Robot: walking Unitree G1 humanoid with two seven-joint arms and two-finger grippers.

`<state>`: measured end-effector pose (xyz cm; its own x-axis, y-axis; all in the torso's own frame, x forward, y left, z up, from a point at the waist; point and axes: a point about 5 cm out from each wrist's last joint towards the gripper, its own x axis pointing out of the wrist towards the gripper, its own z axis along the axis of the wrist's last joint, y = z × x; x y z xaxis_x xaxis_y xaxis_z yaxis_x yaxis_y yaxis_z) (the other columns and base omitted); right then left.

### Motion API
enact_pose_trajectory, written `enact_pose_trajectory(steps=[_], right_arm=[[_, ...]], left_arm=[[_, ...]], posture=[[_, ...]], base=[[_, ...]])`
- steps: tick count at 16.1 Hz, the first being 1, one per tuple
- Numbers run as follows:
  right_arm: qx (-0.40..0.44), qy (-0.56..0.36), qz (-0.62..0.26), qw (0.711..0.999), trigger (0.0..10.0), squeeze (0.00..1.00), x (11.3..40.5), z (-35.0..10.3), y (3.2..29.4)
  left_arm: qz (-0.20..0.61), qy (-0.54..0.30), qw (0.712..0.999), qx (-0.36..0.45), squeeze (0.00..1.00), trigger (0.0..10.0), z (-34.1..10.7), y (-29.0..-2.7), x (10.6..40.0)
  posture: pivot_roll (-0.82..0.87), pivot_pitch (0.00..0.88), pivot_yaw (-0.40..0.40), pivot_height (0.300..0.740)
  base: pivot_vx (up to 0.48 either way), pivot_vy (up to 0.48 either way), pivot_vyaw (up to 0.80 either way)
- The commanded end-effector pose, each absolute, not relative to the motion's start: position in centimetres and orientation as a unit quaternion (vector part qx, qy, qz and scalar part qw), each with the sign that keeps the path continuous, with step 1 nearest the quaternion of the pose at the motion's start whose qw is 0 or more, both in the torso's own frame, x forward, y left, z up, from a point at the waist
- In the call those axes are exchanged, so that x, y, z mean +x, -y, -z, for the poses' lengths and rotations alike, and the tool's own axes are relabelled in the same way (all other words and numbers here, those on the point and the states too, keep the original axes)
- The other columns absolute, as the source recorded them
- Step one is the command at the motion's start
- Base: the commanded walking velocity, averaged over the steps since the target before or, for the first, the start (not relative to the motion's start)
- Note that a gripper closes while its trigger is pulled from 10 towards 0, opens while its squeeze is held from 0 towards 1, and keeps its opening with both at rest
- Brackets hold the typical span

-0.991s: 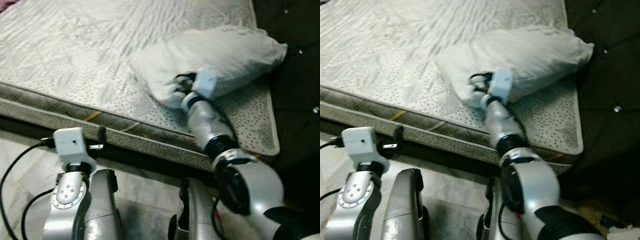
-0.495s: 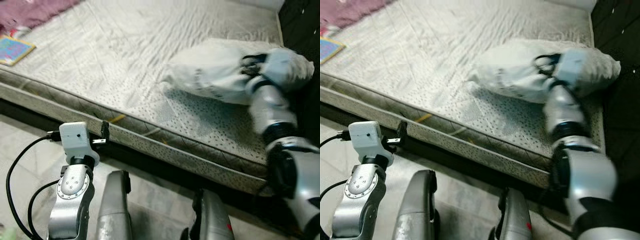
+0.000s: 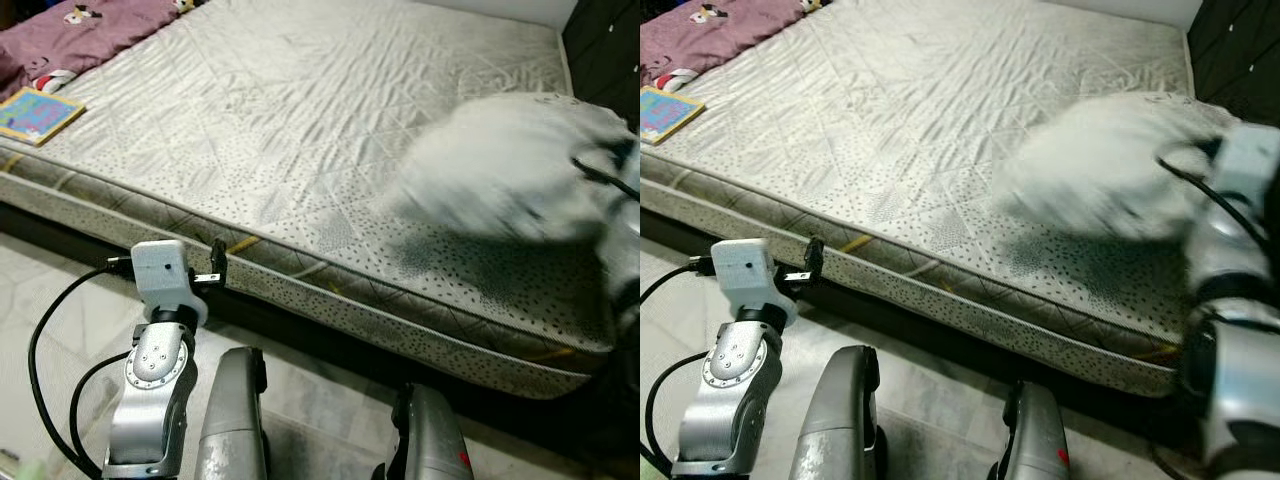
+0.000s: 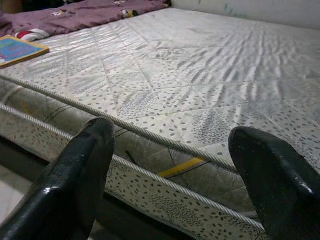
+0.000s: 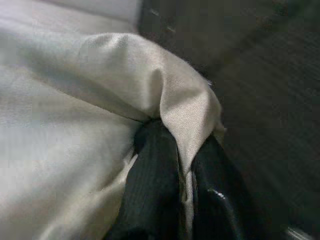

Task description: Clean up the room

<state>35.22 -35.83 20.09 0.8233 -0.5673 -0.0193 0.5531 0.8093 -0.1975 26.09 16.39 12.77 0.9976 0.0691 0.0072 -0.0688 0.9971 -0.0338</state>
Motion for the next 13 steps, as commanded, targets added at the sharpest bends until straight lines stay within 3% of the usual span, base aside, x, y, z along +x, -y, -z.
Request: enact_pose_trajectory(steps=[1, 3, 6, 9, 10, 13], right_arm=[[-0.120, -0.026, 0.338, 0.933, 0.0, 0.00, 34.0, -21.5, 38.1], [-0.157, -0.035, 0.362, 0.918, 0.0, 0.00, 32.3, -20.9, 39.8], [-0.167, -0.052, 0.360, 0.916, 0.0, 0.00, 31.1, -18.6, 40.2], [-0.143, -0.077, 0.295, 0.942, 0.0, 0.00, 31.1, -13.8, 36.9], [-0.122, -0.072, 0.251, 0.958, 0.0, 0.00, 31.8, -12.2, 33.4], [-0.096, -0.055, 0.193, 0.975, 0.0, 0.00, 32.7, -11.6, 28.9]], left_arm=[[-0.032, 0.000, 0.999, -0.013, 0.00, 10.0, -12.5, -16.3, 26.0], [-0.032, -0.002, 0.999, -0.013, 0.00, 10.0, -12.3, -16.3, 25.9], [-0.027, -0.005, 1.000, -0.014, 0.00, 10.0, -12.1, -16.0, 26.1], [-0.018, -0.004, 1.000, -0.018, 0.00, 10.0, -12.1, -15.6, 26.5], [-0.014, -0.005, 1.000, -0.020, 0.00, 10.0, -12.0, -15.4, 26.6], [-0.021, -0.002, 1.000, -0.021, 0.00, 10.0, -12.0, -15.5, 26.8]], posture=[[0.14, 0.000, -0.039, 0.554], [0.13, 0.000, -0.039, 0.554], [0.10, 0.000, -0.035, 0.554], [0.08, 0.000, -0.030, 0.554], [0.08, 0.000, -0.031, 0.554], [0.09, 0.000, -0.044, 0.554]], base=[[0.000, 0.000, 0.00], [0.000, 0.000, 0.00], [0.000, 0.000, 0.00], [0.000, 0.000, 0.00], [0.000, 0.000, 0.00], [0.000, 0.000, 0.00]])
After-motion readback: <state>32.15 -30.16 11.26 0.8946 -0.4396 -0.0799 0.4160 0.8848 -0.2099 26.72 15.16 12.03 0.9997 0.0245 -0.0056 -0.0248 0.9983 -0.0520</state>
